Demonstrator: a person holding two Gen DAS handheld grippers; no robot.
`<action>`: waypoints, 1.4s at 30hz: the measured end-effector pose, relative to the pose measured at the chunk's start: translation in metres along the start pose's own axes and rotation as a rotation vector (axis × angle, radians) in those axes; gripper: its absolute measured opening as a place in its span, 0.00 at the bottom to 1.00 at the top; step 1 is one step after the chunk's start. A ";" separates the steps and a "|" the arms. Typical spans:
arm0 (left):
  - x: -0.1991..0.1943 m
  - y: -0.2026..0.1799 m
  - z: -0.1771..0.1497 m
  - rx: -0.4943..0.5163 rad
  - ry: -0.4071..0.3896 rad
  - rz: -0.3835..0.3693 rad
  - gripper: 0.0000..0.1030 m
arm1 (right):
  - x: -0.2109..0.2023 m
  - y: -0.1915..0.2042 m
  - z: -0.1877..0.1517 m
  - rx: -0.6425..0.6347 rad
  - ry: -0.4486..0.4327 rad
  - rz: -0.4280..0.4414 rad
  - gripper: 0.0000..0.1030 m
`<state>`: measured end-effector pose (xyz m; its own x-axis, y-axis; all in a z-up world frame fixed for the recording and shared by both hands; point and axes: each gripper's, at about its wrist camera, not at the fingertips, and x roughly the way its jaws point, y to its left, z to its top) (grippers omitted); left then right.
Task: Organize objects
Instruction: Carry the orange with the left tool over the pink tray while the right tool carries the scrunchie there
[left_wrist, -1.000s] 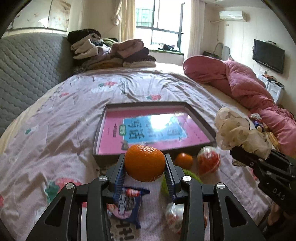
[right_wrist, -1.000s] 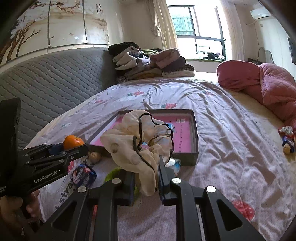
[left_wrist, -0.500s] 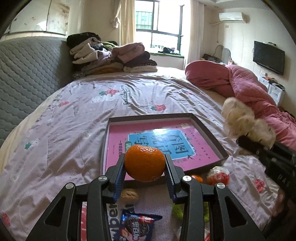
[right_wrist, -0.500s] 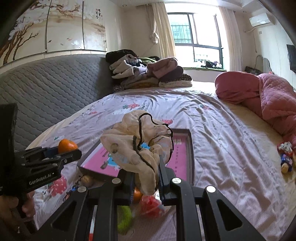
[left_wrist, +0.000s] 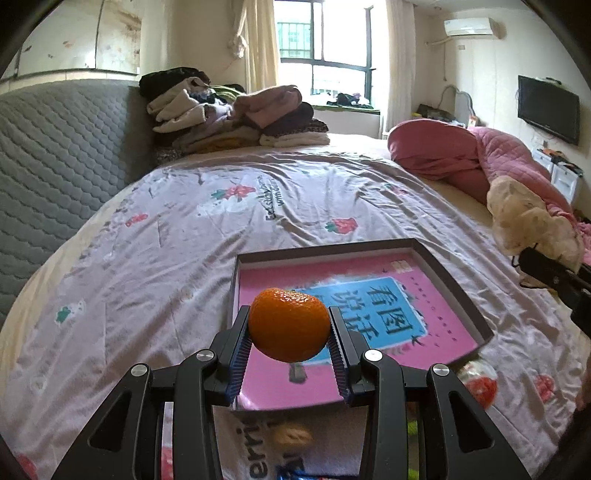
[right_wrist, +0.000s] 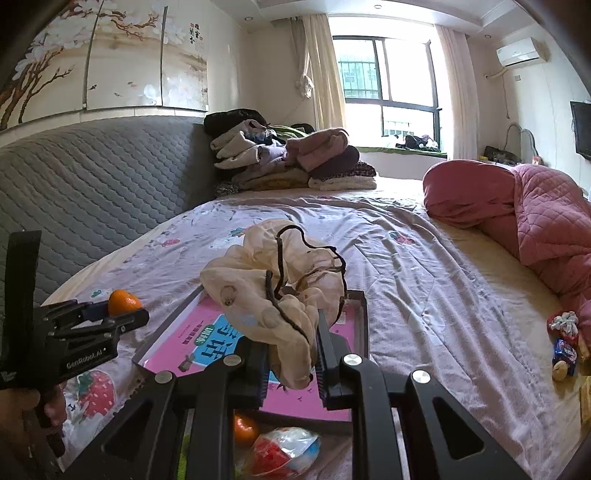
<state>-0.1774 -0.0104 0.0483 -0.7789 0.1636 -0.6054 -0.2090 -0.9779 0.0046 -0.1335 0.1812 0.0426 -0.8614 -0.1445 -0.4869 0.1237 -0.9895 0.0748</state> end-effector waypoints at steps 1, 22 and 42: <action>0.003 0.000 0.001 0.002 0.004 -0.004 0.39 | 0.002 -0.001 0.001 -0.001 0.004 0.000 0.20; 0.087 0.012 0.006 -0.027 0.133 -0.071 0.39 | 0.098 -0.015 -0.012 -0.044 0.211 -0.035 0.20; 0.129 0.011 -0.009 0.004 0.254 -0.063 0.39 | 0.139 -0.017 -0.045 -0.042 0.414 -0.047 0.28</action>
<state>-0.2746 -0.0014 -0.0372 -0.5909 0.1857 -0.7851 -0.2550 -0.9662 -0.0366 -0.2338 0.1775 -0.0654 -0.5966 -0.0797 -0.7986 0.1162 -0.9931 0.0123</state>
